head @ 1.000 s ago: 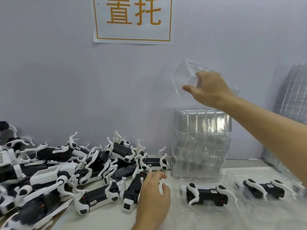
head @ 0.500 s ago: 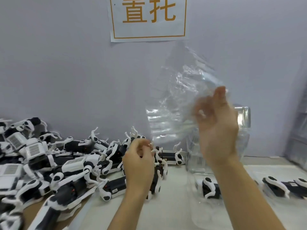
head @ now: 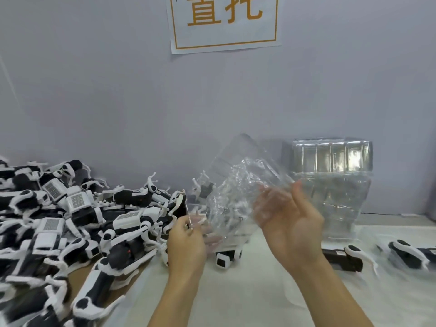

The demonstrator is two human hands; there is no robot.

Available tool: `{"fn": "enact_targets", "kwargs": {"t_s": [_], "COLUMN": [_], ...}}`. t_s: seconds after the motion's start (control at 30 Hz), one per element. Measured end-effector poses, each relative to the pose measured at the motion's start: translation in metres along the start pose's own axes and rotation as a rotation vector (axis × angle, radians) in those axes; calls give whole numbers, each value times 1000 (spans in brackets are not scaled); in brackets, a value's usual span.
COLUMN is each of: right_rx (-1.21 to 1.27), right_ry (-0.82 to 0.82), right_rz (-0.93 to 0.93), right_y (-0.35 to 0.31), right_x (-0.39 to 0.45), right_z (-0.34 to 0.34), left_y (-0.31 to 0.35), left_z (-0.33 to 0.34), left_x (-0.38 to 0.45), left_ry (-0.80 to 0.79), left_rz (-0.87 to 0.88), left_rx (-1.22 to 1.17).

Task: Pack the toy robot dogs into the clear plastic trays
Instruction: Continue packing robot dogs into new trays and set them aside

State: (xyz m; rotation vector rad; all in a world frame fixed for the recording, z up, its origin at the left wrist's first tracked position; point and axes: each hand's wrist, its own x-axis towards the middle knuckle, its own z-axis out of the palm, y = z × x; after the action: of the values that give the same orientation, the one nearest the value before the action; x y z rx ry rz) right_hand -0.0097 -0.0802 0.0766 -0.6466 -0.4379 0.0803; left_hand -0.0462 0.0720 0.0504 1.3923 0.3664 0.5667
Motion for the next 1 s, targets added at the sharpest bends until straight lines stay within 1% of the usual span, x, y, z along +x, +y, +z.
{"fn": "enact_targets", "kwargs": {"t_s": [0.13,0.27,0.33,0.4,0.47,0.6,0.67,0.7,0.77,0.83,0.87,0.93,1.0], "right_rx": [-124,-242,-315,-435,-582,-880,-931,-942,-938,-910,-900,-900,-875], "right_ry": [-20,67,104,101,35,-201,-261,-266,-233,-162,-134,-87,-62], "right_rz": [34,-8,-47,-71,-92,-114,-76,-64,-68,-78,-75,-66,-58], "right_y": [4,3,-1,-6,-11,-15,-13,-10,-3,5,8,11,11], "right_x": [-5,-9,-9,-9,-10,-10,-10,-10,-9,-8,-7,-5,-5], "right_z": [2,5,8,11,15,22,26,27,25,24,23,20,20], "left_y": [-18,-24,-26,-25,-16,6,16,21,29,32,31,27,24], "left_z": [-2,-12,-17,-22,-27,-35,-36,-35,-32,-27,-24,-18,-15], "left_x": [-6,-7,-6,-5,-3,3,2,-1,-9,-17,-19,-20,-21], "left_ry": [-12,-100,-106,-44,21,51,30,-18,-167,-293,-318,-289,-248], "left_rz": [-31,-151,-157,-85,7,95,96,91,108,184,242,347,381], "left_rx": [58,14,51,145,189,74,-37,-115,-229,-195,-140,-35,8]}}
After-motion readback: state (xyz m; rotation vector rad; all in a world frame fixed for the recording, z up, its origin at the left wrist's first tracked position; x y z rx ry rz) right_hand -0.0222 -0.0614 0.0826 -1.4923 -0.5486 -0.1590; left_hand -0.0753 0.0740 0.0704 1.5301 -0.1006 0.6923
